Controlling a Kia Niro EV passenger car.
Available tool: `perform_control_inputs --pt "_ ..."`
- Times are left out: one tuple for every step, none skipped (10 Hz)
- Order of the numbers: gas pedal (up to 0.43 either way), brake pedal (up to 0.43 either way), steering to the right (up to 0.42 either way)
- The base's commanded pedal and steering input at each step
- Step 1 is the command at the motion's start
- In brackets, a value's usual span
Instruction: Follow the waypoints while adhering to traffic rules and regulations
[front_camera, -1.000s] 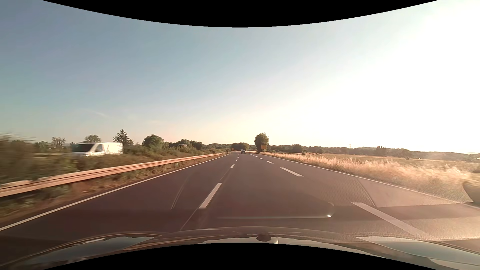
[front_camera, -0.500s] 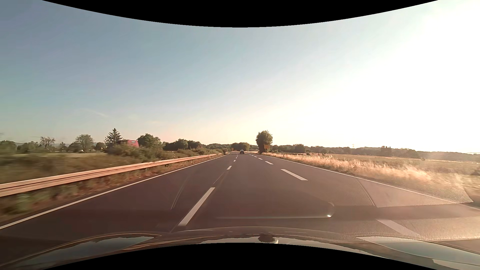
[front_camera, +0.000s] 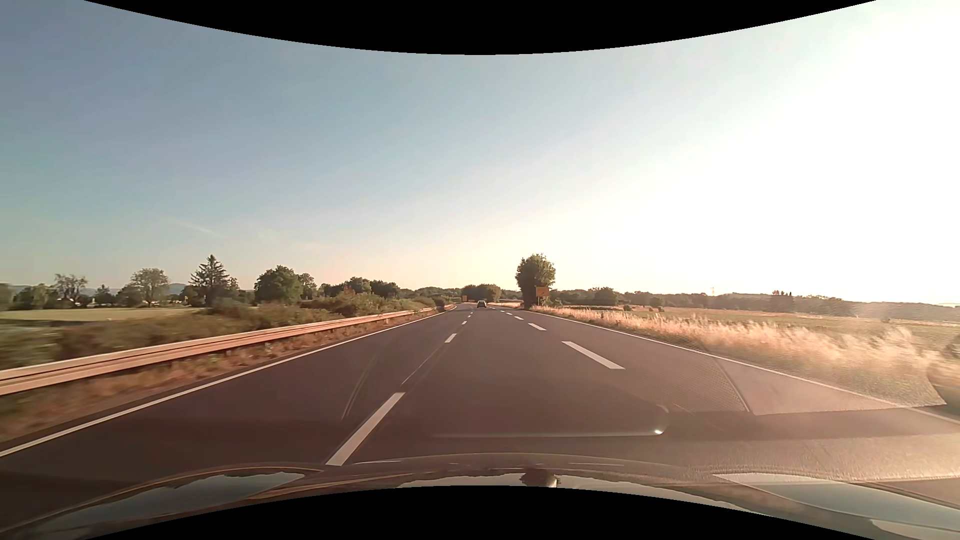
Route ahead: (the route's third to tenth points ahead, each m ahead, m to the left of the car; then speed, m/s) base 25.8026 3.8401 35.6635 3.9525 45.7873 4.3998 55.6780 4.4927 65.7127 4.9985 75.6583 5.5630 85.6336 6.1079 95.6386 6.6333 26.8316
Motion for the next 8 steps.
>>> perform_control_inputs --pt "0.177 0.000 0.000" --pt "0.177 0.000 0.000" --pt "0.177 0.000 -0.001" --pt "0.177 0.000 -0.002" --pt "0.177 0.000 -0.002" --pt "0.177 0.000 -0.003" --pt "0.177 0.000 -0.003" --pt "0.177 0.000 -0.003"
